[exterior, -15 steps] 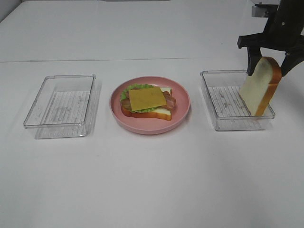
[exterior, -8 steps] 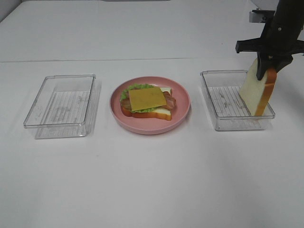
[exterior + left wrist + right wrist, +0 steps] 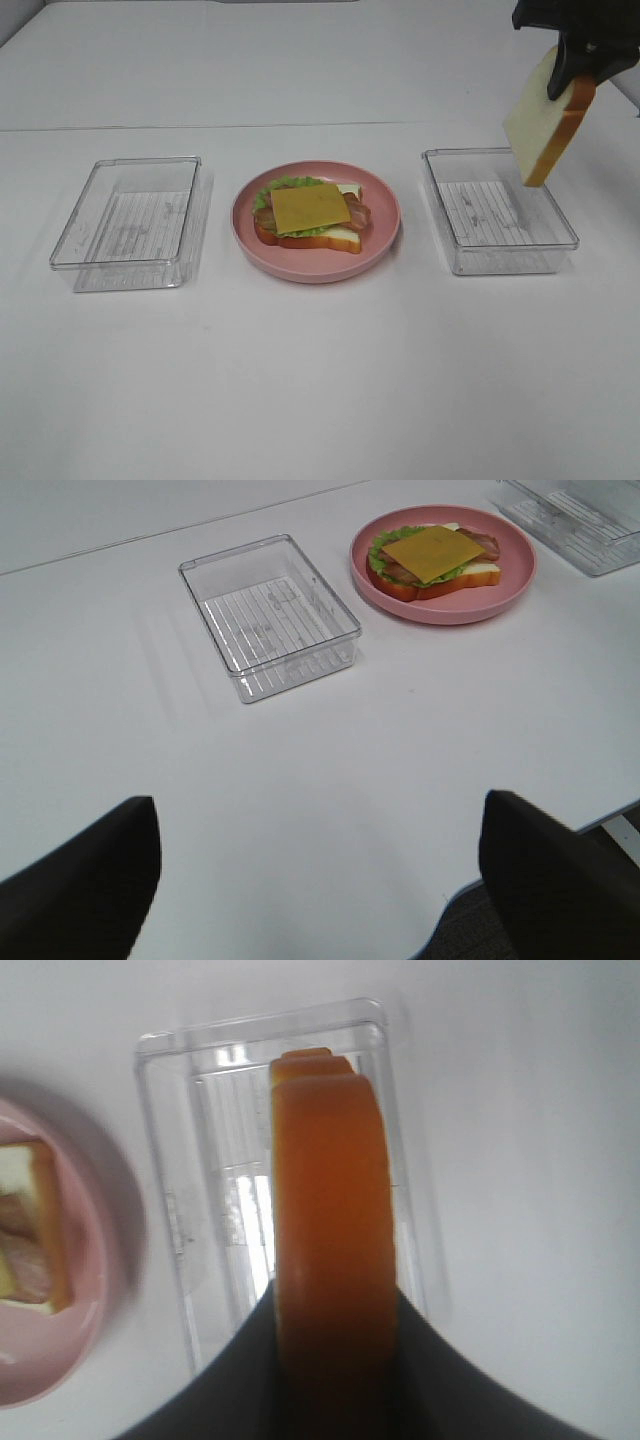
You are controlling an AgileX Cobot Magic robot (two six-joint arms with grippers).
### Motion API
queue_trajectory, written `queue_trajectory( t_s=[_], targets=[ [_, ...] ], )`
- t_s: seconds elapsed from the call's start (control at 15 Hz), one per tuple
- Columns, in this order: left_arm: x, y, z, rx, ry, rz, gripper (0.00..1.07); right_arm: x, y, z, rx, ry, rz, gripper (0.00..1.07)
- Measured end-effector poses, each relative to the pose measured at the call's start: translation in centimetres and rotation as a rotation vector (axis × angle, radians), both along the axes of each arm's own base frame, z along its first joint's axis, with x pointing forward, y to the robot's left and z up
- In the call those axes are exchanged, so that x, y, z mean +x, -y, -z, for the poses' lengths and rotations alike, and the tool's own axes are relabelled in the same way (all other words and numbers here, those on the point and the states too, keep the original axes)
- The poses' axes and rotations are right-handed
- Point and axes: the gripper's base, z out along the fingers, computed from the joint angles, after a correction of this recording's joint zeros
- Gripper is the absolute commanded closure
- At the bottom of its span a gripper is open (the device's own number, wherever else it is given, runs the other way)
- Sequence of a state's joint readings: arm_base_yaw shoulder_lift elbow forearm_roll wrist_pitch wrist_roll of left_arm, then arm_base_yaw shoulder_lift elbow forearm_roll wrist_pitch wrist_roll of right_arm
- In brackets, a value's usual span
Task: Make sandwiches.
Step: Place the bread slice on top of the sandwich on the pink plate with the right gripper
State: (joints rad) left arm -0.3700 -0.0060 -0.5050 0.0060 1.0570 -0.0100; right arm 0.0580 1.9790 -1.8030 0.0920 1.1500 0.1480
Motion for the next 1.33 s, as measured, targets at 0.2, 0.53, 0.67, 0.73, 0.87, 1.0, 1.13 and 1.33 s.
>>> queue_trajectory(
  t_s=[0.2,0.53,0.67,0.73,0.87,1.0,1.13,1.33],
  targets=[
    [0.0,0.0,0.0,0.000,0.000,0.000,0.25,-1.3,-1.5,-2.2,0.168,0.050,-0.061,1.07],
    [0.0,0.0,0.0,0.000,0.000,0.000,0.25,-3.8,-7.1,0.0,0.605,0.098,-0.168,1.07],
    [0.0,0.0,0.0,0.000,0.000,0.000,0.25,-4.6,-10.2,1.5,0.638,0.123,-0.189,1.07],
    [0.0,0.0,0.0,0.000,0.000,0.000,0.25,-4.9,-11.4,2.0,0.651,0.138,-0.185,1.07],
    [0.0,0.0,0.0,0.000,0.000,0.000,0.25,-4.9,-13.7,2.5,0.694,0.165,-0.154,1.07],
    [0.0,0.0,0.0,0.000,0.000,0.000,0.25,-4.4,-15.1,3.9,0.720,0.160,-0.110,1.07],
    [0.0,0.0,0.0,0.000,0.000,0.000,0.25,-3.5,-15.5,6.6,0.739,0.113,-0.041,1.07],
    [0.0,0.0,0.0,0.000,0.000,0.000,0.25,-2.4,-16.0,10.5,0.789,0.040,0.046,1.07]
  ],
)
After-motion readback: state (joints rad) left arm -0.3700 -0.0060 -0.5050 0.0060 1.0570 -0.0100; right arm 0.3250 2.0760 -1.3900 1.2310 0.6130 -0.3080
